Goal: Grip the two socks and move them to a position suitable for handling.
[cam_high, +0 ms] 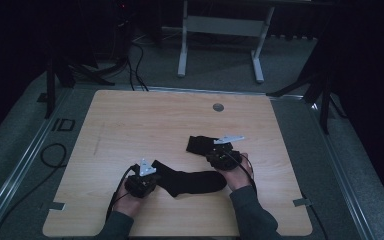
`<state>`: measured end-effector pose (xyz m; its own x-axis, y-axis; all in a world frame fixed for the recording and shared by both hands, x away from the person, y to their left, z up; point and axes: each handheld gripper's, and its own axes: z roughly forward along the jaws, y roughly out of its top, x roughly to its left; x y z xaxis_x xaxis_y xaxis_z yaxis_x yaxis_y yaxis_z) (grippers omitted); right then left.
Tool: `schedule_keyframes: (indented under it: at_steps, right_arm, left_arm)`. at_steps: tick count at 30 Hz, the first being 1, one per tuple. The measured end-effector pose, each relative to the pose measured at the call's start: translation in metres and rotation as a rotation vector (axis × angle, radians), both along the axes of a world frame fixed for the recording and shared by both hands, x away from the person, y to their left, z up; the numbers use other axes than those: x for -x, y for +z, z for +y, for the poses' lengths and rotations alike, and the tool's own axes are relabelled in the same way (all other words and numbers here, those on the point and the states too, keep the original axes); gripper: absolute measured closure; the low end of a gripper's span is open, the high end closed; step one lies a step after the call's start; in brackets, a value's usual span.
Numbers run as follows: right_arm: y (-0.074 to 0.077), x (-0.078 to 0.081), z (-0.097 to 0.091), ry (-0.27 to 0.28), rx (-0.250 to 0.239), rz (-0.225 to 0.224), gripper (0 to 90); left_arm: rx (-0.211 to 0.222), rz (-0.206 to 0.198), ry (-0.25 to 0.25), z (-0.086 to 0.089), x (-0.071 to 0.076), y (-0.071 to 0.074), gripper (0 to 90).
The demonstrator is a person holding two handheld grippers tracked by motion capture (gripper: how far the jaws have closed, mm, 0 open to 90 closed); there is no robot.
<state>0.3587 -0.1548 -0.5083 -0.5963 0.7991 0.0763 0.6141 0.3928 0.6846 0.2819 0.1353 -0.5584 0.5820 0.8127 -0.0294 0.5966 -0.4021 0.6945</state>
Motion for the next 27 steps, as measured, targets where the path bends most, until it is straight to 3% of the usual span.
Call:
schedule_keyframes:
  at_steps: [1, 8, 11, 18, 23, 24, 27]
  right_arm:
    - [-0.002, -0.008, 0.010, 0.020, 0.003, 0.012, 72.0]
    - [-0.009, -0.026, 0.029, 0.041, 0.055, 0.019, 71.8]
    - [-0.012, -0.041, 0.042, 0.040, 0.075, 0.028, 71.5]
    - [-0.015, -0.058, 0.056, 0.018, 0.064, 0.057, 69.9]
    - [-0.021, -0.069, 0.068, 0.018, 0.087, 0.098, 71.5]
    - [-0.026, -0.076, 0.071, 0.008, 0.113, 0.128, 76.3]
    - [-0.029, -0.079, 0.071, -0.003, 0.115, 0.153, 82.8]
  left_arm:
    - [-0.001, 0.002, -0.002, 0.000, 0.000, 0.000, 87.0]
    - [0.003, 0.003, -0.002, 0.000, 0.000, 0.000, 87.0]
    - [0.003, 0.005, -0.003, 0.000, 0.000, 0.000, 87.0]
    - [0.006, 0.004, -0.003, 0.000, 0.000, 0.000, 87.0]
    - [0.004, 0.007, -0.005, 0.001, -0.001, 0.000, 87.0]
    - [0.006, 0.007, -0.003, 0.000, -0.001, 0.000, 87.0]
    - [0.006, 0.007, -0.004, 0.001, -0.001, 0.000, 87.0]
